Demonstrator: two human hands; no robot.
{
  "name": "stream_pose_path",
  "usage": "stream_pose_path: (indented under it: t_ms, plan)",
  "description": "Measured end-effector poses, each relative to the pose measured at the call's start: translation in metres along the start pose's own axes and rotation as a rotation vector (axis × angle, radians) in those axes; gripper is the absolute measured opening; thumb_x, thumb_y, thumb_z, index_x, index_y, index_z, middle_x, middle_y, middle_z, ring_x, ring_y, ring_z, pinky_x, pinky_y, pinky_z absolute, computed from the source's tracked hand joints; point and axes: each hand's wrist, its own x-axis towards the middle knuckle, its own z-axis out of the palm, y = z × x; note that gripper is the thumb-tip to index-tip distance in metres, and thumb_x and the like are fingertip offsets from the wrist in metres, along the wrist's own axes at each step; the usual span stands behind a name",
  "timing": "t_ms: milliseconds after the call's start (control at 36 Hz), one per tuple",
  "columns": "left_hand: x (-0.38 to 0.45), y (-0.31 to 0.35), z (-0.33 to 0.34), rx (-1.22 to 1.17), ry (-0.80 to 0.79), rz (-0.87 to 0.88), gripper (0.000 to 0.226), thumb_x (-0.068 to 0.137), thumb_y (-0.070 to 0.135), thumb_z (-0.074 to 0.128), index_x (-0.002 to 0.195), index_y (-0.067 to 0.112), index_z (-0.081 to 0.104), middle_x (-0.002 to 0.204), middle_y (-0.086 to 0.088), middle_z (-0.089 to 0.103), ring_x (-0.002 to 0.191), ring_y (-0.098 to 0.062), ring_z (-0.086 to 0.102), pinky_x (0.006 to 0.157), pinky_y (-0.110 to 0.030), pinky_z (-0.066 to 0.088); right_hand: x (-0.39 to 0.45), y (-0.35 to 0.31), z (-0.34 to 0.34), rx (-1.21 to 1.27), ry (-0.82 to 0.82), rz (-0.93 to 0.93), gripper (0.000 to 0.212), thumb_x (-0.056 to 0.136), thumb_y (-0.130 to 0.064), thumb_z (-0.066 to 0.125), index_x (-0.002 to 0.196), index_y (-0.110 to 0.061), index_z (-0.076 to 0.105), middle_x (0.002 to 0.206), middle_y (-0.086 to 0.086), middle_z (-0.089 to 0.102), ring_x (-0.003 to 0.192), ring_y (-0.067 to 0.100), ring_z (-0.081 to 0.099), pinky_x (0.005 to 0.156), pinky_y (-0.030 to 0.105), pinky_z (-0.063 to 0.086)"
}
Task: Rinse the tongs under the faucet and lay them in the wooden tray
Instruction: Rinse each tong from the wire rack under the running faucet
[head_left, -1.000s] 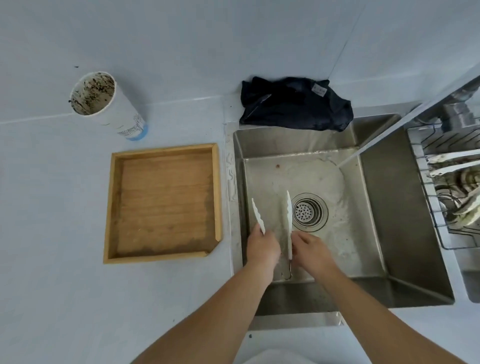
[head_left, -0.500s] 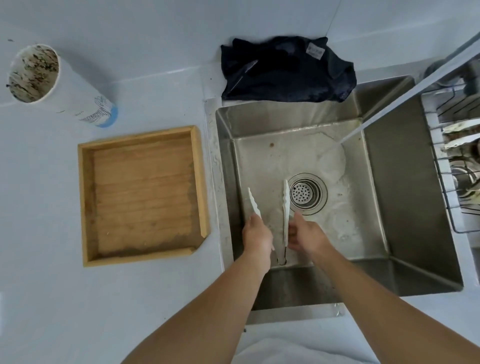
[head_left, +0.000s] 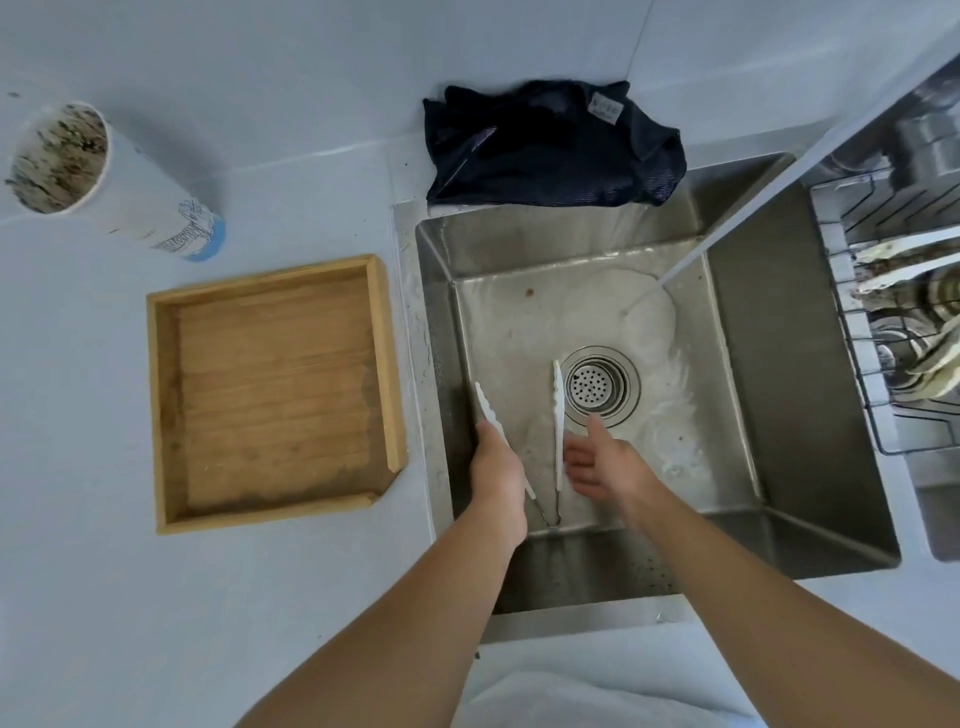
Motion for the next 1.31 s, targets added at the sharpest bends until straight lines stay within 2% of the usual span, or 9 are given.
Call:
stream_pose_path:
  t_ms: [111, 167, 278, 361, 472, 556, 667, 944, 1306]
  plan:
    - [-0.011, -0.006, -0.003, -0.003, -0.041, 0.027, 0.064, 0.102, 0.061, 0.033, 0.149, 0.020, 0.046, 0.150, -0.008, 0.052, 0.137, -0.027, 0.049, 0.118, -0.046, 0.033, -0.016, -0.007, -0.004, 0.075, -0.015, -0.024, 0.067, 0.105, -0.055, 0.028, 0.137, -0.004, 0.057, 0.137, 0.014, 0.062, 0.120, 0.027, 0.062, 0.105, 0.041, 0.049]
    - [-0.016, -0.009, -0.006, -0.013, -0.083, 0.056, 0.063, 0.102, 0.060, 0.033, 0.148, 0.019, 0.046, 0.146, -0.007, 0.055, 0.131, -0.026, 0.054, 0.115, -0.045, 0.037, -0.025, -0.010, -0.007, 0.115, -0.023, -0.038, 0.067, 0.106, -0.054, 0.029, 0.138, -0.002, 0.056, 0.139, 0.016, 0.061, 0.124, 0.029, 0.060, 0.109, 0.043, 0.047]
    - [-0.029, -0.012, -0.014, -0.056, -0.180, 0.135, 0.058, 0.104, 0.055, 0.035, 0.146, 0.017, 0.048, 0.140, -0.009, 0.058, 0.105, -0.021, 0.062, 0.094, -0.037, 0.049, -0.040, -0.011, -0.013, 0.199, -0.052, -0.067, 0.065, 0.105, -0.053, 0.031, 0.136, -0.002, 0.056, 0.134, 0.015, 0.062, 0.122, 0.029, 0.061, 0.109, 0.043, 0.046]
    - [-0.038, -0.014, -0.023, -0.061, -0.245, 0.175, 0.059, 0.103, 0.056, 0.035, 0.142, 0.015, 0.051, 0.135, -0.010, 0.060, 0.100, -0.021, 0.064, 0.083, -0.035, 0.052, -0.046, -0.009, -0.019, 0.250, -0.063, -0.084, 0.061, 0.104, -0.055, 0.032, 0.129, -0.007, 0.061, 0.124, 0.011, 0.066, 0.115, 0.029, 0.063, 0.108, 0.044, 0.046]
    - [-0.046, -0.013, -0.034, -0.057, -0.310, 0.221, 0.057, 0.102, 0.059, 0.033, 0.126, 0.015, 0.059, 0.121, -0.008, 0.064, 0.111, -0.027, 0.064, 0.091, -0.040, 0.051, -0.057, -0.009, -0.030, 0.323, -0.057, -0.124, 0.055, 0.103, -0.057, 0.033, 0.118, -0.014, 0.065, 0.117, 0.006, 0.069, 0.108, 0.025, 0.066, 0.100, 0.043, 0.049]
    - [-0.053, -0.012, -0.042, -0.010, -0.337, 0.256, 0.052, 0.101, 0.059, 0.034, 0.110, 0.018, 0.064, 0.117, -0.008, 0.067, 0.109, -0.026, 0.066, 0.086, -0.038, 0.054, -0.072, -0.013, -0.039, 0.352, -0.042, -0.158, 0.054, 0.103, -0.057, 0.033, 0.116, -0.015, 0.066, 0.116, 0.005, 0.071, 0.106, 0.025, 0.068, 0.088, 0.040, 0.053]
    - [-0.061, -0.010, -0.052, 0.033, -0.335, 0.288, 0.050, 0.102, 0.057, 0.036, 0.109, 0.019, 0.066, 0.115, -0.009, 0.071, 0.105, -0.025, 0.069, 0.082, -0.036, 0.056, -0.095, -0.019, -0.051, 0.353, -0.030, -0.198, 0.050, 0.104, -0.054, 0.034, 0.112, -0.018, 0.068, 0.115, 0.006, 0.073, 0.104, 0.025, 0.070, 0.078, 0.039, 0.054]
    - [-0.094, -0.005, -0.039, -0.051, -0.338, 0.413, 0.049, 0.101, 0.056, 0.043, 0.112, 0.016, 0.069, 0.105, -0.009, 0.076, 0.097, -0.024, 0.073, 0.081, -0.037, 0.056, -0.134, -0.043, -0.101, 0.334, -0.032, -0.313, 0.051, 0.106, -0.048, 0.034, 0.112, -0.010, 0.068, 0.098, 0.009, 0.080, 0.092, 0.024, 0.075, 0.081, 0.040, 0.056]
    - [-0.125, -0.012, 0.031, -0.112, -0.388, 0.456, 0.052, 0.097, 0.058, 0.048, 0.115, 0.015, 0.071, 0.095, -0.004, 0.080, 0.083, -0.017, 0.077, 0.075, -0.035, 0.055, -0.154, -0.065, -0.179, 0.354, -0.074, -0.419, 0.051, 0.106, -0.048, 0.034, 0.116, -0.011, 0.067, 0.106, 0.009, 0.079, 0.097, 0.024, 0.076, 0.082, 0.039, 0.056]
